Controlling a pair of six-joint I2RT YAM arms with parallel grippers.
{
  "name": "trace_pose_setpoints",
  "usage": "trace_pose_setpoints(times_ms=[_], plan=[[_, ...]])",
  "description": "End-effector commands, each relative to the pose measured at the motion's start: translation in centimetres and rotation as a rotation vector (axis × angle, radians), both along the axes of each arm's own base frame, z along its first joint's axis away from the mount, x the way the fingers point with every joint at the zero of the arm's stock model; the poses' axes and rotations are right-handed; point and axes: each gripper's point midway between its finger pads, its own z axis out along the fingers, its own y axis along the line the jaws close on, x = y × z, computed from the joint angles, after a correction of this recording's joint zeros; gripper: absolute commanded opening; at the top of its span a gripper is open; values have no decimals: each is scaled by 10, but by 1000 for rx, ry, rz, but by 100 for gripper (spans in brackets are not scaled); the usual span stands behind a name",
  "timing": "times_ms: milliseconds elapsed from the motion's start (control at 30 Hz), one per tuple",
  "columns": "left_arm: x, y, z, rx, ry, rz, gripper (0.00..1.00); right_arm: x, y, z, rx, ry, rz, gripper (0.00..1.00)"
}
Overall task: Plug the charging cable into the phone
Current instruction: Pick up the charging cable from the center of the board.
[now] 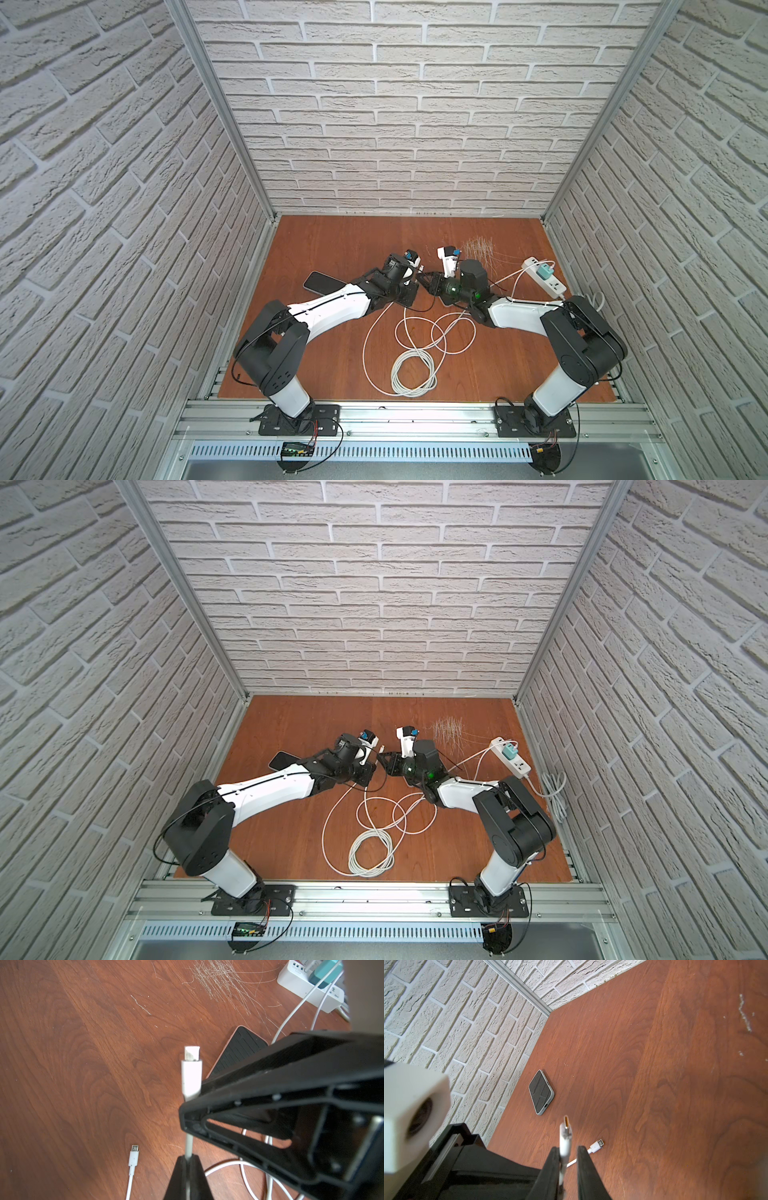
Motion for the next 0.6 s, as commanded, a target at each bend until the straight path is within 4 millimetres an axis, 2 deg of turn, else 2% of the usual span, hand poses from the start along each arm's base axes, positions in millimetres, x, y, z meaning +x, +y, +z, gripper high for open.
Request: trace_pose_setpoints(times_ms=[0, 367, 567], plan=[[-3, -5, 6, -30, -13, -12, 0, 3, -5, 24, 47, -68, -20, 20], [-2, -5, 5, -29, -11, -10, 0, 3, 1, 24, 71, -61, 7, 10], [-2, -6, 4, -28, -10, -10, 0, 3, 2, 23, 70, -57, 9, 14]])
